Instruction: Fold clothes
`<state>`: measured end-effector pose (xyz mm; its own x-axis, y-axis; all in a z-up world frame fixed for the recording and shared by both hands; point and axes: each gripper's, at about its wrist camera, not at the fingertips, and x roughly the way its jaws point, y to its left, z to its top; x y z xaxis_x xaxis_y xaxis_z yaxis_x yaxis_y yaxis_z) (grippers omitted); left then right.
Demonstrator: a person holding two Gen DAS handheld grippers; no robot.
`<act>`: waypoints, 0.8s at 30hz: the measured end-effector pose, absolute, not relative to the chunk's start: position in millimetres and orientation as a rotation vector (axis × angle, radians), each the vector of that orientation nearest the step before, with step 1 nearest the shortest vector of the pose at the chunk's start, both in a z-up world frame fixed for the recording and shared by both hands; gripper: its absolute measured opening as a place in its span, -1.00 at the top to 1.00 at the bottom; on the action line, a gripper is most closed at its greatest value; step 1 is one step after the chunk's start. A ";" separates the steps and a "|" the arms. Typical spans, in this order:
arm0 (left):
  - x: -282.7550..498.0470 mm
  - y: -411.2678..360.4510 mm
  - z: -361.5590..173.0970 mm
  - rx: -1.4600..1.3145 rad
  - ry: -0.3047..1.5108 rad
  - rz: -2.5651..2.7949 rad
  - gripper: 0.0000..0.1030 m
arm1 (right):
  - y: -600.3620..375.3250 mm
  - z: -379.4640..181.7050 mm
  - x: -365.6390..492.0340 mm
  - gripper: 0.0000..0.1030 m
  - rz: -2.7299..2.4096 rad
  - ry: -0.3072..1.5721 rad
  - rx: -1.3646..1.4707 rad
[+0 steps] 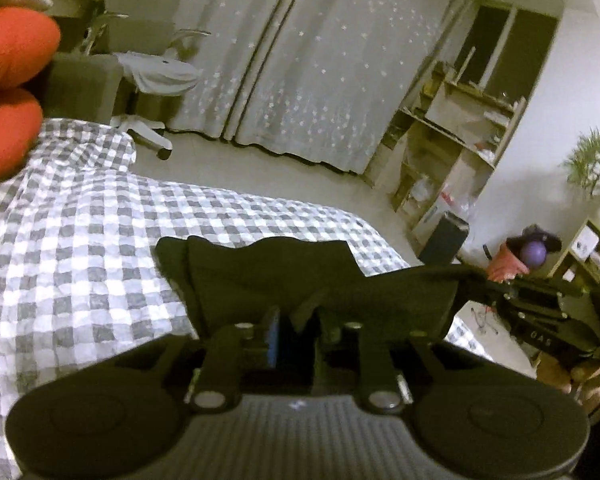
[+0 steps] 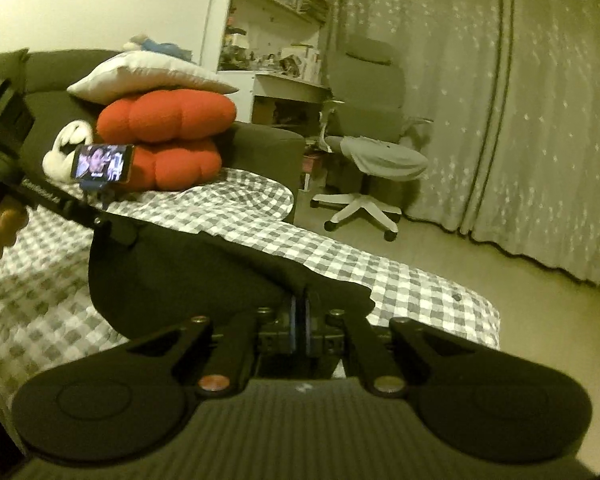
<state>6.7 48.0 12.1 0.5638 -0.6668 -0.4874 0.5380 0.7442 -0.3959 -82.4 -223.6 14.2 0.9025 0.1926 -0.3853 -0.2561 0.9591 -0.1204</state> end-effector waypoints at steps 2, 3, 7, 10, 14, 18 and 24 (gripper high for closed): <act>8.2 46.9 9.3 -0.231 0.667 -0.716 0.51 | -226.1 13.9 -80.8 0.94 0.228 0.381 -0.151; 8.5 45.9 8.8 -0.230 0.662 -0.710 0.52 | -227.3 13.8 -80.6 0.94 0.228 0.380 -0.143; 10.6 42.3 8.4 -0.239 0.635 -0.675 0.56 | -230.0 14.8 -79.6 0.94 0.237 0.376 -0.115; 16.7 37.8 5.9 -0.255 0.647 -0.641 0.77 | -232.3 16.8 -77.6 0.94 0.239 0.374 -0.085; 25.5 35.0 -0.8 -0.278 0.680 -0.599 0.92 | -232.5 17.5 -74.2 0.94 0.231 0.375 -0.063; 22.6 34.7 -1.5 -0.269 0.670 -0.579 0.93 | -233.6 17.9 -75.2 0.94 0.236 0.366 -0.051; 23.4 34.2 1.0 -0.287 0.643 -0.521 0.93 | -237.7 18.4 -71.1 0.94 0.226 0.362 -0.031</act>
